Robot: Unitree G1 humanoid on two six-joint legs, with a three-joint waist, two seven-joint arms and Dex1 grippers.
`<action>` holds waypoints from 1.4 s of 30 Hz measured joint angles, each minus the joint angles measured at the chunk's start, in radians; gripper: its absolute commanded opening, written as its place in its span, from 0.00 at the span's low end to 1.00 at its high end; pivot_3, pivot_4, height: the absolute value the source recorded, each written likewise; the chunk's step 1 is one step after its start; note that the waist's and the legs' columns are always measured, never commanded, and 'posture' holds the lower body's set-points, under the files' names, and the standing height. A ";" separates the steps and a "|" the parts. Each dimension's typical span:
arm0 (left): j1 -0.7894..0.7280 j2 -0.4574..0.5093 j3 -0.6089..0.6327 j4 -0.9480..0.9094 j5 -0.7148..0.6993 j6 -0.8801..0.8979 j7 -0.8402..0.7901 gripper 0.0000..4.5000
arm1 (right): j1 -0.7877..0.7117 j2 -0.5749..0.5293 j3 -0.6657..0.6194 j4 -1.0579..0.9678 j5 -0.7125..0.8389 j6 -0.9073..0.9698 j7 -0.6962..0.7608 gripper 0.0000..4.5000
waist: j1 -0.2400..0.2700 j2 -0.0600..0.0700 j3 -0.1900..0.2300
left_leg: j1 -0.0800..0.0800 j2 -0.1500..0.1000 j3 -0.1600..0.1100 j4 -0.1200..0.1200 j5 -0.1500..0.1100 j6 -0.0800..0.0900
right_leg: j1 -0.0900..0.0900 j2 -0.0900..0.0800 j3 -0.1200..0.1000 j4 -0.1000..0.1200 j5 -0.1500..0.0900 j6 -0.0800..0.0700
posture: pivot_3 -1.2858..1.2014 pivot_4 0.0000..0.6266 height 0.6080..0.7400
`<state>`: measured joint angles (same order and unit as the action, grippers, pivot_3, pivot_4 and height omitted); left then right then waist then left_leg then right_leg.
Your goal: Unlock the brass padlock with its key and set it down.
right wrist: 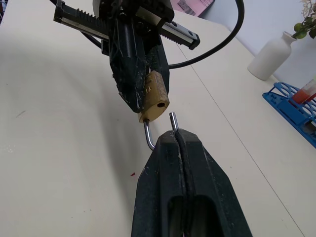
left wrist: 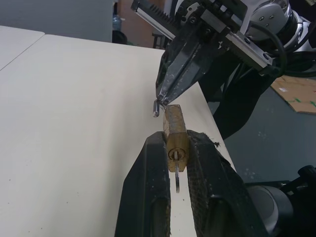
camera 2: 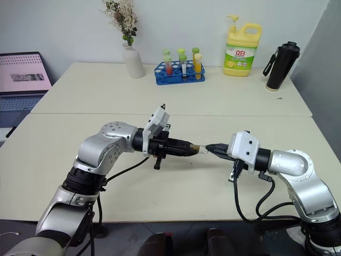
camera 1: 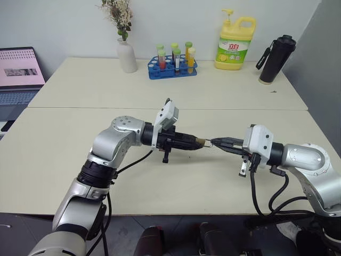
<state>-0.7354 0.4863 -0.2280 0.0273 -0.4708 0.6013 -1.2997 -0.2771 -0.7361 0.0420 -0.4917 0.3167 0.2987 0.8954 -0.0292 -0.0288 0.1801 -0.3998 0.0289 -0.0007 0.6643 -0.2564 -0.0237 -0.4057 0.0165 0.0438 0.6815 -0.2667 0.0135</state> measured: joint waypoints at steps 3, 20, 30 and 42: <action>0.002 0.000 0.000 -0.025 -0.009 0.004 -0.002 0.04 | -0.040 0.000 0.012 0.018 -0.001 -0.004 0.012 0.00 | -0.001 0.000 0.000 | 0.000 0.000 0.000 0.000 0.000 0.000 | 0.000 0.000 0.000 0.000 0.000 0.000 | 0.52 0.24 1.00; 0.009 0.023 0.000 -0.056 -0.038 0.023 -0.024 0.04 | -0.093 0.001 0.102 0.188 -0.062 -0.148 0.137 0.00 | 0.000 0.000 0.000 | 0.000 0.000 0.000 0.000 0.000 0.000 | 0.000 0.000 0.000 0.000 0.000 0.000 | 0.52 0.24 1.00; 0.017 0.023 0.000 -0.058 -0.039 0.025 -0.024 0.04 | -0.092 0.004 0.117 0.191 -0.061 -0.163 0.164 0.00 | 0.000 0.000 0.000 | 0.000 0.000 0.000 0.000 0.000 0.000 | 0.000 0.000 0.000 0.000 0.000 0.000 | 0.52 0.24 1.00; 0.017 0.023 0.000 -0.057 -0.039 0.025 -0.023 0.04 | -0.079 0.002 0.117 0.179 -0.065 -0.157 0.169 0.00 | 0.000 0.000 0.000 | 0.000 0.000 0.000 0.000 0.000 0.000 | 0.000 0.000 0.000 0.000 0.000 0.000 | 0.52 0.24 1.00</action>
<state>-0.7182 0.5090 -0.2281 -0.0301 -0.5093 0.6265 -1.3231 -0.3559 -0.7343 0.1590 -0.3131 0.2522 0.1422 1.0649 -0.0291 -0.0288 0.1802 -0.3997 0.0291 -0.0008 0.6643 -0.2564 -0.0237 -0.4058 0.0164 0.0436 0.6816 -0.2667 0.0134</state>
